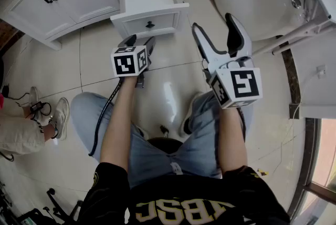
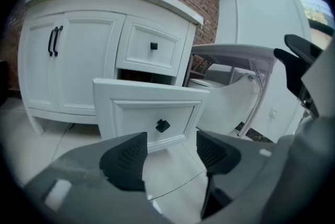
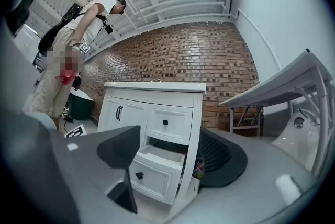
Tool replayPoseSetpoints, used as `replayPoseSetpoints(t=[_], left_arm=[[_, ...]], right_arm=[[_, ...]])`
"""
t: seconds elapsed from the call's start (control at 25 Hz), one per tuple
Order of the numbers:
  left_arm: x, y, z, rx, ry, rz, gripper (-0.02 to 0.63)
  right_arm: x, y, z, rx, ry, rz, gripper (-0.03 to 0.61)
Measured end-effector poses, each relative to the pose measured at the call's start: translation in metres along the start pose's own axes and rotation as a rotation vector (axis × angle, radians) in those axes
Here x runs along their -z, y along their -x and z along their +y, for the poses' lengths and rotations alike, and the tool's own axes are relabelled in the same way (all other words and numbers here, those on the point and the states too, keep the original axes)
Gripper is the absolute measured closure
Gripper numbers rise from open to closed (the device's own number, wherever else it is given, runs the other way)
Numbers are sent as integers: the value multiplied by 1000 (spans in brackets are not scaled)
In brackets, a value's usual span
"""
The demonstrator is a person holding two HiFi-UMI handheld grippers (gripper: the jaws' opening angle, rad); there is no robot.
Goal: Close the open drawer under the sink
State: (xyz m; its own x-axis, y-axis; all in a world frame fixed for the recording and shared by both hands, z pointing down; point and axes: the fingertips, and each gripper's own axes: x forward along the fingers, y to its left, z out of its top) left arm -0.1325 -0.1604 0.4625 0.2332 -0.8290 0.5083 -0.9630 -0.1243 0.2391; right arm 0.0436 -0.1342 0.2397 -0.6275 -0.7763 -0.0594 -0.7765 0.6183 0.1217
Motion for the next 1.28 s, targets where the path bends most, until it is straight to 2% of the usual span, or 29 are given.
replayPoseSetpoints(t=[0.2, 0.32, 0.48, 0.52, 0.6, 0.68, 0.76, 0.8, 1.0, 1.28], left_arm=[[-6, -32, 10, -2, 157, 12, 305], [-8, -53, 22, -9, 237, 14, 334], [-9, -81, 34, -11, 304, 24, 331], [-11, -85, 39, -30, 314, 18, 367], [-17, -91, 46, -42, 331, -8, 380], [-24, -101, 48, -5, 359, -24, 385], [-32, -113, 47, 46, 411, -32, 466], [-37, -119, 50, 51, 432, -38, 466], [-63, -150, 73, 43, 440, -64, 467], [-105, -194, 107, 5, 444, -112, 466]], right_arm=[[9, -21, 3, -47, 3, 10, 229], [16, -28, -2, -45, 5, 46, 229], [26, -40, -11, -47, -1, 61, 229], [29, -43, -13, -51, -10, 66, 229], [33, -49, -16, -65, -33, 64, 229], [33, -54, -16, -82, -47, 60, 229], [35, -60, -14, -99, -56, 58, 229], [37, -64, -13, -107, -64, 59, 229], [51, -73, -13, -125, -124, 96, 229], [58, -86, -20, -125, -139, 118, 229]])
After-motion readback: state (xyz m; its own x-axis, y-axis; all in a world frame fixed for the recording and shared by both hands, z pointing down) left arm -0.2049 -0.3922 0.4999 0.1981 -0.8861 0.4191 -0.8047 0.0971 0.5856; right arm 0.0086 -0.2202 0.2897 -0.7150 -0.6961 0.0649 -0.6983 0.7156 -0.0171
